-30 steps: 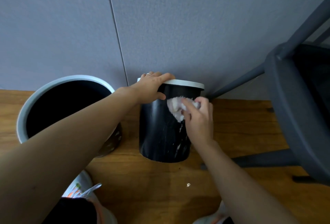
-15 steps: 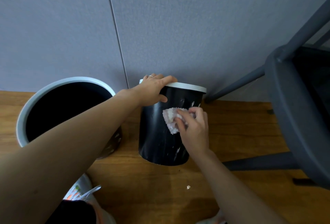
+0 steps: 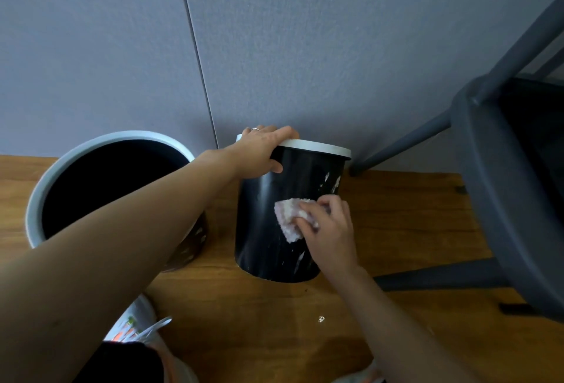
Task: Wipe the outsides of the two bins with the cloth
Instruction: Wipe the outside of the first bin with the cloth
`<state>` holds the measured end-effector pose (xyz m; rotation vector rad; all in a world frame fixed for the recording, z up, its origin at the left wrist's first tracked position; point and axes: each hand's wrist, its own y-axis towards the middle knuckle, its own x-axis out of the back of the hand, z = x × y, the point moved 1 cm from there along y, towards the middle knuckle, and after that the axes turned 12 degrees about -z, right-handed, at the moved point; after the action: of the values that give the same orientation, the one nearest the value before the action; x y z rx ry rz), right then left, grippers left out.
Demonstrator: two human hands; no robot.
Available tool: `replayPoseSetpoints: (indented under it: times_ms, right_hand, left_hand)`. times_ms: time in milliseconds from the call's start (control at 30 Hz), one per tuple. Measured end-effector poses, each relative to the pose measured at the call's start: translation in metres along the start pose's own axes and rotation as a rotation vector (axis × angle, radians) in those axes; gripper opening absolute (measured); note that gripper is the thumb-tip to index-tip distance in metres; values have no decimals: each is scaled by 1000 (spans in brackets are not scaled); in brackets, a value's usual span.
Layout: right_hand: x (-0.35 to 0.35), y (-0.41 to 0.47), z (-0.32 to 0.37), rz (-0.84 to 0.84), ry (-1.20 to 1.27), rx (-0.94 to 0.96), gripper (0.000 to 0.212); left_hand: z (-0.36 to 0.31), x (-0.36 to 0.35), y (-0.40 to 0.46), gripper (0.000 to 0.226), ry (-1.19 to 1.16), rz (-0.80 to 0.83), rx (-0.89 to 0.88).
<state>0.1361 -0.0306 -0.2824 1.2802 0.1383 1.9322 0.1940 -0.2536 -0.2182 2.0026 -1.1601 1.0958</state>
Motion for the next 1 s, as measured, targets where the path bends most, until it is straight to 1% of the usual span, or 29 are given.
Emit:
replayPoseSetpoints:
  times_ms: [100, 233, 333, 467, 533, 633, 733, 800, 1000]
  right_hand:
    - [0, 26, 0, -43, 4, -39, 21]
    - [3, 66, 1, -160, 14, -117, 20]
    - [2, 59, 1, -133, 4, -68, 21]
    - [3, 12, -8, 42, 9, 3, 22]
    - [5, 1, -12, 66, 9, 36, 22]
    - [6, 23, -14, 47, 6, 10, 21]
    - [7, 61, -12, -59, 11, -65, 19]
    - [6, 74, -8, -95, 0, -59, 20]
    - [5, 53, -5, -86, -18, -15, 26]
  left_hand:
    - [0, 2, -1, 57, -6, 4, 6]
    - [1, 3, -3, 59, -8, 1, 4]
    - [2, 3, -3, 59, -13, 0, 2]
    - [6, 3, -2, 58, -27, -3, 8]
    - [5, 3, -2, 57, -32, 0, 3]
    - [6, 4, -2, 57, -39, 0, 16]
    - [6, 6, -3, 57, -52, 13, 15]
    - [6, 8, -3, 56, -36, 7, 29]
    - [-7, 2, -2, 48, 4, -53, 28]
